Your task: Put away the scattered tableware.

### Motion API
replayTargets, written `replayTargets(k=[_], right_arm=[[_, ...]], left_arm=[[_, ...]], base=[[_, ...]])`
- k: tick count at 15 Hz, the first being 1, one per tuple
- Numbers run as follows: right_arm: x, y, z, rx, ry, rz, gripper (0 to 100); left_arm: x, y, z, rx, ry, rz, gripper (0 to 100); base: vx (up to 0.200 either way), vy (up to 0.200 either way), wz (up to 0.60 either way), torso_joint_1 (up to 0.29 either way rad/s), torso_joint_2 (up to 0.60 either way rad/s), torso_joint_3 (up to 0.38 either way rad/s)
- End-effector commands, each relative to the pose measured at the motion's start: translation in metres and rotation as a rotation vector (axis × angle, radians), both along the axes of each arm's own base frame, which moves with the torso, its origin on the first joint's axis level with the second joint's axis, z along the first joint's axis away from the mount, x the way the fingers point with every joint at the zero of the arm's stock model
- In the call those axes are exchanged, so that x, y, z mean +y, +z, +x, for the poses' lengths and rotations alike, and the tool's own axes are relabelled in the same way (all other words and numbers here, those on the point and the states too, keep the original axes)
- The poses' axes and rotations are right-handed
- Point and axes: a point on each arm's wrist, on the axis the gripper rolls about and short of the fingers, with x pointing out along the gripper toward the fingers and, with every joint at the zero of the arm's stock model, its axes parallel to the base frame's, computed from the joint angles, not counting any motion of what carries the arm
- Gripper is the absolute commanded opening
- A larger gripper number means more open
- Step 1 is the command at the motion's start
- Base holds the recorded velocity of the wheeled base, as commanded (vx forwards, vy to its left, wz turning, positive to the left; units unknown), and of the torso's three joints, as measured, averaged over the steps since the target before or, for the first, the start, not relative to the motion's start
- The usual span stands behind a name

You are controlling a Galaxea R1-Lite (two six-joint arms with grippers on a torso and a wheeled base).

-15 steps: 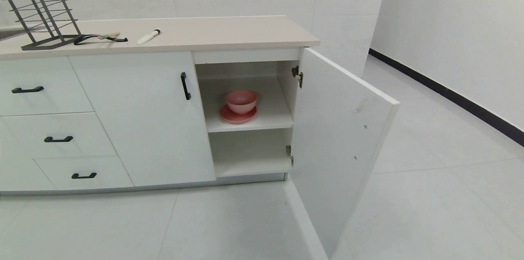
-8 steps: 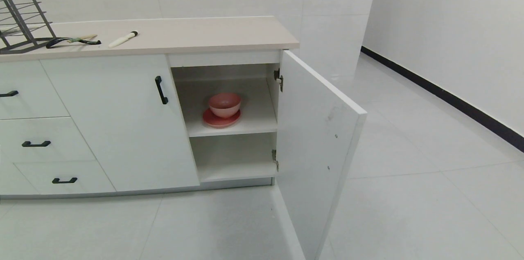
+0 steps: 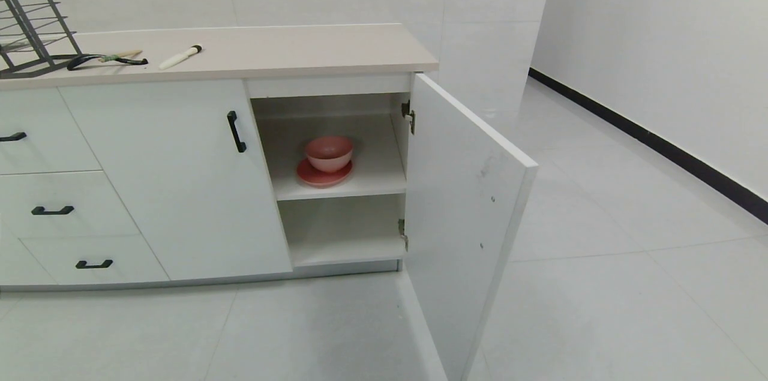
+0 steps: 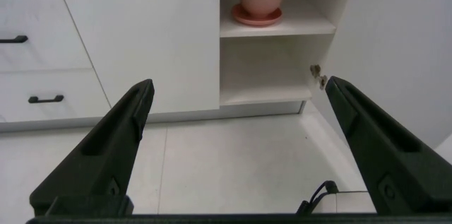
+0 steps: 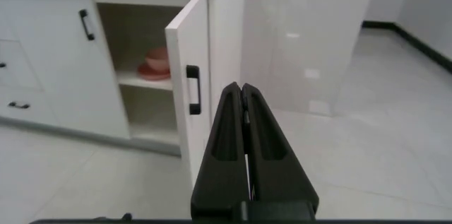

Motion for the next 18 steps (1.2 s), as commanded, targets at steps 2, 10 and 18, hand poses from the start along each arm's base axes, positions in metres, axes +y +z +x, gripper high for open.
replayTargets(k=[2, 10, 18], right_arm=[[0.007, 0.011, 0.068, 0.163, 0.111, -0.009, 0], [0.025, -0.003, 0.160, 0.208, 0.206, -0.069, 0], [0.053, -0.012, 0.202, 0.238, 0.291, -0.088, 0]], left_arm=[[0.000, 0.000, 0.000, 0.000, 0.000, 0.000, 100], [0.000, 0.000, 0.000, 0.000, 0.003, 0.000, 100], [0.000, 0.000, 0.000, 0.000, 0.005, -0.002, 100]], base=[[0.000, 0.000, 0.00, 0.000, 0.00, 0.000], [0.000, 0.000, 0.00, 0.000, 0.00, 0.000], [0.000, 0.000, 0.00, 0.000, 0.00, 0.000]])
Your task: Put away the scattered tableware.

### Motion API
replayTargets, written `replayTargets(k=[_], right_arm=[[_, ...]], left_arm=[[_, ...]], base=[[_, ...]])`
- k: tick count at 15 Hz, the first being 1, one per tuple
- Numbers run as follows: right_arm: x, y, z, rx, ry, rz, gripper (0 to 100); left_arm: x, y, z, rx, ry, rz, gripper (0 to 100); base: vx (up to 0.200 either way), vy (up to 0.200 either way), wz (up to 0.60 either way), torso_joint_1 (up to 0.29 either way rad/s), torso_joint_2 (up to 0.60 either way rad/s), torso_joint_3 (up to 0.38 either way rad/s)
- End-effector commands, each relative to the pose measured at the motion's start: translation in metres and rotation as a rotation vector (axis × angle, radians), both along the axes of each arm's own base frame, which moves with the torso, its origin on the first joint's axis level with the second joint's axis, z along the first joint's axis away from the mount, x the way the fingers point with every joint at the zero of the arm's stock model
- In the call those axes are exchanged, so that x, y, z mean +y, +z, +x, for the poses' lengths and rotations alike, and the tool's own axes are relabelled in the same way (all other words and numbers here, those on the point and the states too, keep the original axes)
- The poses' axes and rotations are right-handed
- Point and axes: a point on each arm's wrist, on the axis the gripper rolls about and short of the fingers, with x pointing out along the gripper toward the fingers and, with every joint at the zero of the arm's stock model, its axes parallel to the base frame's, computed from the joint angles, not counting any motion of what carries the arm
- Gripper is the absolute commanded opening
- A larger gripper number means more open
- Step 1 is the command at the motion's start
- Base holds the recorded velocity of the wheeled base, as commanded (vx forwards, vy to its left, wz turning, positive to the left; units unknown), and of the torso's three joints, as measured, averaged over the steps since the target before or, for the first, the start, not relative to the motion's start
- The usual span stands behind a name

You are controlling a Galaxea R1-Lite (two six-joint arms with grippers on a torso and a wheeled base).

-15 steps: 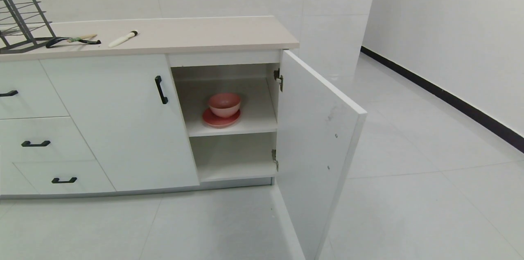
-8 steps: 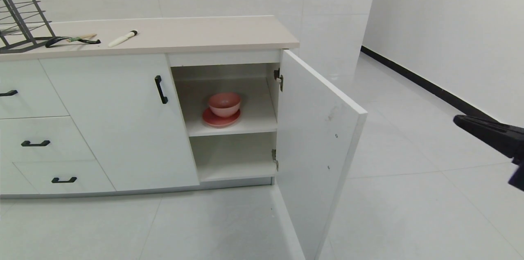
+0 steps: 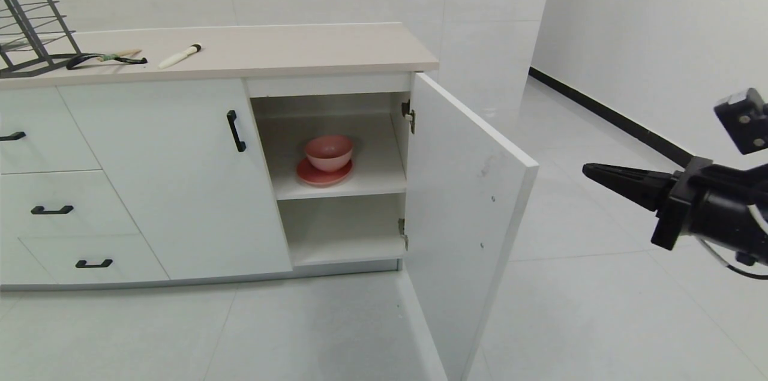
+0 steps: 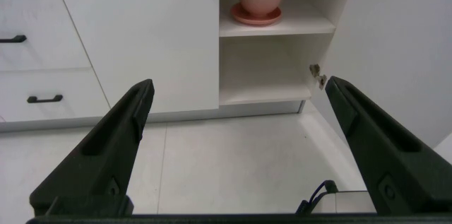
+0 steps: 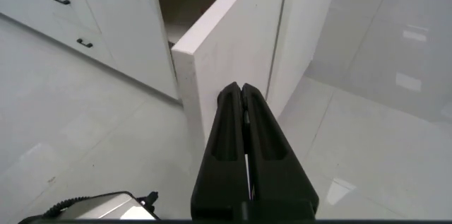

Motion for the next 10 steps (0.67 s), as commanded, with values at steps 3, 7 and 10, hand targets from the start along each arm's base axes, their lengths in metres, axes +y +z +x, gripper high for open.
replayTargets(k=[3, 7, 10], right_arm=[[0.009, -0.027, 0.040, 0.025, -0.049, -0.020, 0], [0.020, -0.043, 0.083, -0.057, -0.045, -0.009, 0], [0.029, -0.049, 0.113, -0.073, -0.040, -0.004, 0]], left_arm=[[0.000, 0.000, 0.000, 0.000, -0.001, 0.003, 100], [0.000, 0.000, 0.000, 0.000, -0.001, 0.003, 100], [0.000, 0.000, 0.000, 0.000, 0.000, 0.001, 100]], base=[[0.000, 0.000, 0.00, 0.000, 0.00, 0.000], [0.000, 0.000, 0.00, 0.000, 0.00, 0.000], [0.000, 0.000, 0.00, 0.000, 0.00, 0.000]])
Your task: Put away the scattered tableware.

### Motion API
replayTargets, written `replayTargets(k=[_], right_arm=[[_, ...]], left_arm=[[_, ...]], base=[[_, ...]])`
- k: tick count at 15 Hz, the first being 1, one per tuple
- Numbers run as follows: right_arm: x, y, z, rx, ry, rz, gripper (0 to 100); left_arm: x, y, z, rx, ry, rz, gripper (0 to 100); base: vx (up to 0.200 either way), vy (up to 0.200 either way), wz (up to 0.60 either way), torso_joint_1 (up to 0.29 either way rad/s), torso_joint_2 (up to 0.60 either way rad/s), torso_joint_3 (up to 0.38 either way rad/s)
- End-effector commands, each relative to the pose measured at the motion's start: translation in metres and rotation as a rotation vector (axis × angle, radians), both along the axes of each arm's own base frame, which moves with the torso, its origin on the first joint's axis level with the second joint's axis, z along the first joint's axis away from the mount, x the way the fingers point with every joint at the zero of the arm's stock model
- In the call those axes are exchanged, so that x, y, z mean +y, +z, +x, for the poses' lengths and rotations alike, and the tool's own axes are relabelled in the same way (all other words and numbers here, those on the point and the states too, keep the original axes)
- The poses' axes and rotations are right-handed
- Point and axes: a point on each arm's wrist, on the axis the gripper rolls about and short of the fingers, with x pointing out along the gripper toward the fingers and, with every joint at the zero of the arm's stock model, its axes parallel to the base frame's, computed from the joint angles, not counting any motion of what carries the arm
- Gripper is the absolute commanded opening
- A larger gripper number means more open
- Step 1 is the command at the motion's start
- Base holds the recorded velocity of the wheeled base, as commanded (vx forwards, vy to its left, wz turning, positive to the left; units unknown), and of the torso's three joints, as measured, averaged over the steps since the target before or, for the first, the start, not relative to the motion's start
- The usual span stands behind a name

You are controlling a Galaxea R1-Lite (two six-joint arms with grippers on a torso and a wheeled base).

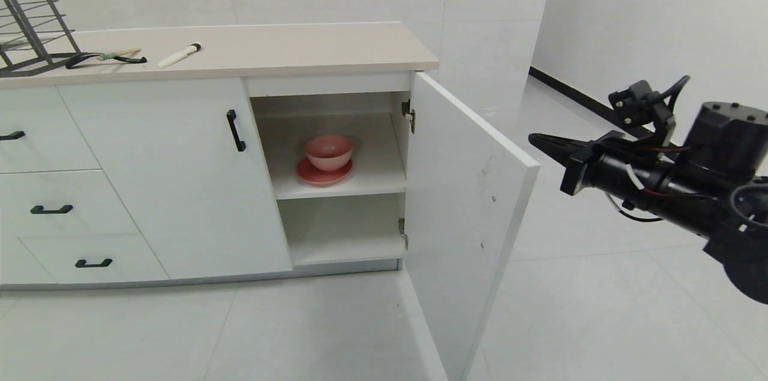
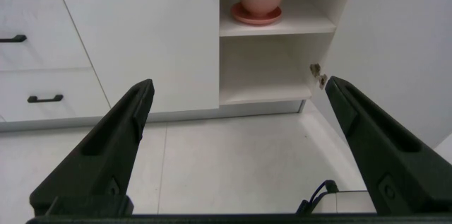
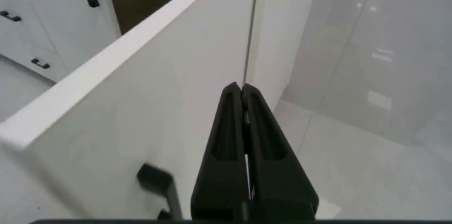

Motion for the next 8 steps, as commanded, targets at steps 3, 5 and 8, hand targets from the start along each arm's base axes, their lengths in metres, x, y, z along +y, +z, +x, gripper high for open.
replayTargets(k=[3, 5, 8], right_arm=[[0.010, -0.028, 0.028, 0.045, 0.009, -0.012, 0], [0.017, -0.034, 0.032, 0.035, 0.025, -0.008, 0], [0.032, -0.037, 0.028, 0.034, 0.069, -0.010, 0]], left_arm=[[0.000, 0.000, 0.000, 0.000, 0.001, -0.001, 100], [0.000, 0.000, 0.000, 0.000, -0.001, -0.001, 100], [0.000, 0.000, 0.000, 0.000, -0.001, -0.001, 100]], base=[[0.000, 0.000, 0.00, 0.000, 0.00, 0.000], [0.000, 0.000, 0.00, 0.000, 0.00, 0.000], [0.000, 0.000, 0.00, 0.000, 0.00, 0.000]])
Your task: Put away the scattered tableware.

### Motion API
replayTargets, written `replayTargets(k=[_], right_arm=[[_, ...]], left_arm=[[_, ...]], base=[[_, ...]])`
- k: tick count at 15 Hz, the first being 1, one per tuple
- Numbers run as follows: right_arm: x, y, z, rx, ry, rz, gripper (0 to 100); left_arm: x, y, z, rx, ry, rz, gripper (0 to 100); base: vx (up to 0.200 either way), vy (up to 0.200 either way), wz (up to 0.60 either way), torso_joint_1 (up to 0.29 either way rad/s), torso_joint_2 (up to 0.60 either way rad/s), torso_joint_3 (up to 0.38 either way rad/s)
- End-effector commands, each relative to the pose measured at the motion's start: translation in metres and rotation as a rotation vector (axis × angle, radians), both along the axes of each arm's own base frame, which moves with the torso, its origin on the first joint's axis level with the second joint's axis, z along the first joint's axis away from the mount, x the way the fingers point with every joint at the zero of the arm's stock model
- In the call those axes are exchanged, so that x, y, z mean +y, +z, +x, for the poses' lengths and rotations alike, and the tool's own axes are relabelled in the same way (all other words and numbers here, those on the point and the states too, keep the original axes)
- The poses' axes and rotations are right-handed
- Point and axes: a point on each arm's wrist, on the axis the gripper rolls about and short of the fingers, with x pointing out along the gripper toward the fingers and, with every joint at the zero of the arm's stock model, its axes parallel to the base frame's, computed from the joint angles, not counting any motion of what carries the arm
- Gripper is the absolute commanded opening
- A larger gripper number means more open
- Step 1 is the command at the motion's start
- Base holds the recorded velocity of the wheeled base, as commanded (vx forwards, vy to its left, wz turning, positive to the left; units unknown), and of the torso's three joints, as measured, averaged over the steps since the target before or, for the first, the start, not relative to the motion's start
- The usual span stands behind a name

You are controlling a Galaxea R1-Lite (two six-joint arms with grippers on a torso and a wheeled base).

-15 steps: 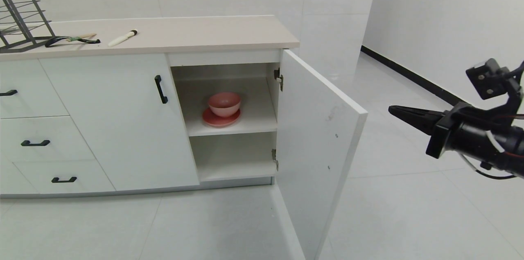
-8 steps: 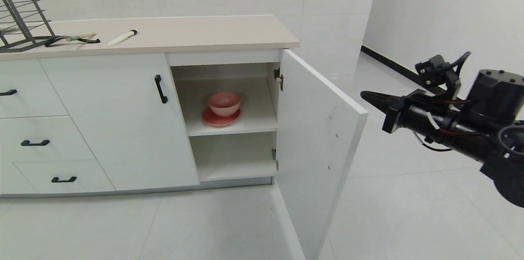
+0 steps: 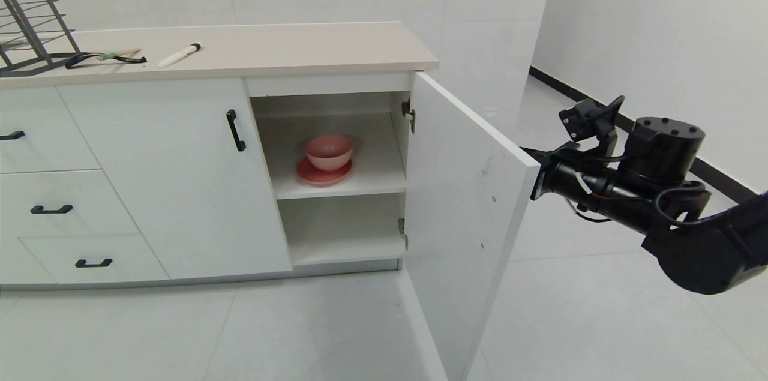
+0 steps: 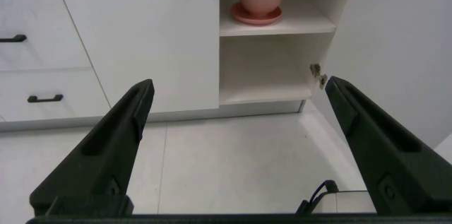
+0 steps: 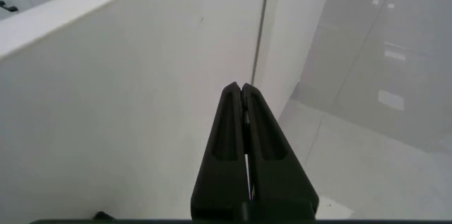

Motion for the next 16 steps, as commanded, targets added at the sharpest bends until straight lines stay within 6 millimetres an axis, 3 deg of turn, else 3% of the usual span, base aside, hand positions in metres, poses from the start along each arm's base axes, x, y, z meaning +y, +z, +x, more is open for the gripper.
replayTargets(k=[1, 16], right_arm=[[0.012, -0.005, -0.003, 0.012, 0.034, -0.004, 0], [0.066, 0.009, -0.040, -0.020, 0.193, 0.008, 0]], left_arm=[[0.000, 0.000, 0.000, 0.000, -0.001, 0.000, 100], [0.000, 0.000, 0.000, 0.000, 0.001, -0.002, 100]], base=[[0.000, 0.000, 0.00, 0.000, 0.00, 0.000], [0.000, 0.000, 0.00, 0.000, 0.00, 0.000]])
